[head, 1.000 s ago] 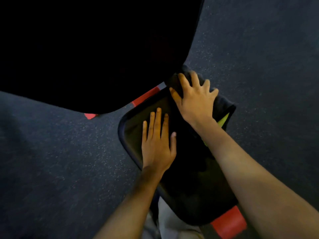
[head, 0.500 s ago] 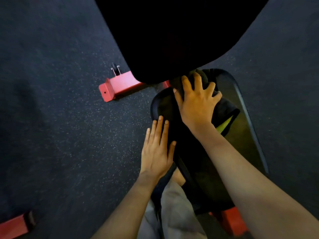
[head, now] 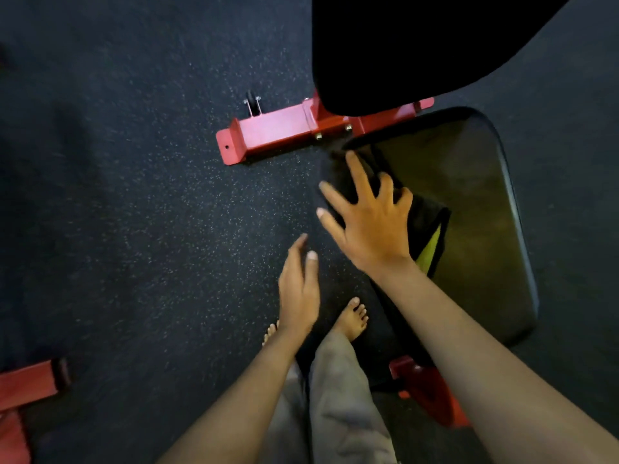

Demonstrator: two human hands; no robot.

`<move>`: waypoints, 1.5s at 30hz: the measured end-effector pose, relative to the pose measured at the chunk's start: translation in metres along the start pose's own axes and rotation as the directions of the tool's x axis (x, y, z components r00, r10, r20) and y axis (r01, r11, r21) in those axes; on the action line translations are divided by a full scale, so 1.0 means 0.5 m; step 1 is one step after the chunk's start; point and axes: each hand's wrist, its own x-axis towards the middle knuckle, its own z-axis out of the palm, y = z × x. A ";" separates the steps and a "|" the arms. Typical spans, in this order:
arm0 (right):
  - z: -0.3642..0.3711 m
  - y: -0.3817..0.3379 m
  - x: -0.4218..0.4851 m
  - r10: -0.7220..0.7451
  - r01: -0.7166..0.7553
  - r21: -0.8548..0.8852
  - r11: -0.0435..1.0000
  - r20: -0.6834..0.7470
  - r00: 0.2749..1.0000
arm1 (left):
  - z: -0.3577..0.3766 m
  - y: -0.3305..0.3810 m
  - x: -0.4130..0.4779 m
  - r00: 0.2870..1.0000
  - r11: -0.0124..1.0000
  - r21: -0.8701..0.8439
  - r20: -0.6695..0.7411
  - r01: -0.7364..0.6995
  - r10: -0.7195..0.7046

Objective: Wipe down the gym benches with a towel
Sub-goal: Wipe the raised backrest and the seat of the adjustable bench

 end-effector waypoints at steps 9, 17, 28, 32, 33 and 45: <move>0.028 0.018 -0.252 0.016 -0.016 -0.023 1.000 -0.029 0.999 | 0.020 0.131 0.091 0.882 0.723 -0.509 0.326 0.468 -0.341; 0.027 -0.033 -0.096 0.088 -0.088 -0.039 0.995 0.002 0.996 | -0.006 0.126 0.118 0.930 0.805 -0.466 0.208 0.366 -0.302; 0.019 0.143 -0.334 0.644 -0.641 0.171 0.748 0.046 0.764 | 0.042 0.104 -0.037 0.974 0.999 0.025 0.224 -0.021 0.015; 0.010 0.189 -0.201 0.783 -0.798 0.186 0.574 0.160 0.601 | 0.060 0.108 -0.036 0.915 0.893 0.274 0.298 -0.356 0.273; 0.009 0.174 -0.193 0.688 -0.700 0.188 0.689 0.134 0.713 | 0.073 0.116 -0.033 0.897 0.865 0.293 0.306 -0.407 0.318; 0.027 0.286 -0.276 0.837 -0.859 0.242 0.450 0.221 0.501 | 0.128 0.110 -0.008 0.819 0.639 0.516 0.422 -0.570 0.390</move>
